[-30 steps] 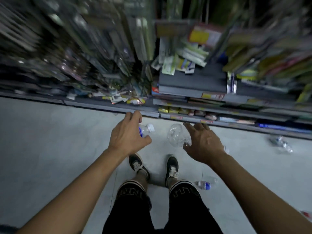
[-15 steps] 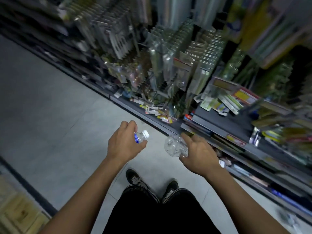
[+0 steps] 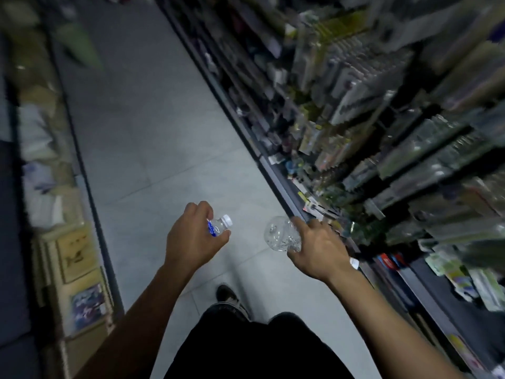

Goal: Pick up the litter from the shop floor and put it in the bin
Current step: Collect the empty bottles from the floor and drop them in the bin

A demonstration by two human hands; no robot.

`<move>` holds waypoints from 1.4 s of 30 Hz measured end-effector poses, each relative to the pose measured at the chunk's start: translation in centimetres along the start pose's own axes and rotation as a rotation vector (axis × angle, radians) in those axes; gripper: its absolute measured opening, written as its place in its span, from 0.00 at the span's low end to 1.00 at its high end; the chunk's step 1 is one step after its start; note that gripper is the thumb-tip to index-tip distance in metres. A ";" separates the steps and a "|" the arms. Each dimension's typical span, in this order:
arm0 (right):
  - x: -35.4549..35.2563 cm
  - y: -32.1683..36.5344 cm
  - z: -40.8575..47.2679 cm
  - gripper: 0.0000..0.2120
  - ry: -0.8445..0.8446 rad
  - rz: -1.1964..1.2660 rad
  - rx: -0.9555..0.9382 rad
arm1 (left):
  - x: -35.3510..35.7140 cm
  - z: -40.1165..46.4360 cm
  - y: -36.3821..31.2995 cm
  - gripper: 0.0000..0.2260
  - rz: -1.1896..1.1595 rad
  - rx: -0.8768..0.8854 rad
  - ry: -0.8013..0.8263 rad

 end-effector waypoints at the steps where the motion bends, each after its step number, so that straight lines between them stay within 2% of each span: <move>1: -0.2 1.8 1.5 0.31 0.002 -0.014 -0.025 | -0.6 0.6 1.6 0.22 -0.010 -0.027 -0.009; 8: -0.8 13.4 11.8 0.31 0.023 -0.091 -0.213 | -4.7 4.1 11.7 0.22 -0.118 -0.189 -0.116; 17: -2.8 24.6 24.2 0.31 0.077 -0.163 -0.423 | -8.6 9.8 20.1 0.24 -0.082 -0.372 -0.225; 21: -4.1 27.9 31.4 0.32 0.098 -0.174 -0.485 | -9.5 14.7 22.3 0.24 -0.038 -0.399 -0.300; 26: -7.8 30.5 40.3 0.31 0.122 -0.150 -0.531 | -12.0 23.0 22.7 0.25 -0.043 -0.480 -0.295; 32: -11.9 31.9 50.0 0.32 0.141 -0.153 -0.568 | -14.7 33.5 22.6 0.26 -0.041 -0.499 -0.328; 37: -14.3 34.6 56.9 0.32 0.152 -0.137 -0.566 | -16.3 38.9 24.1 0.26 -0.060 -0.504 -0.343; 42: -15.9 40.3 64.0 0.33 0.132 -0.162 -0.603 | -17.5 43.2 28.4 0.26 -0.094 -0.586 -0.341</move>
Point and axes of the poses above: each hand's wrist, its own z-axis towards the middle knuckle, its own x-axis out of the palm, y = z × x, the point moved 2 cm from there along z, towards the middle knuckle, and after that the axes turned 6 degrees about z, right-handed, at the moved point
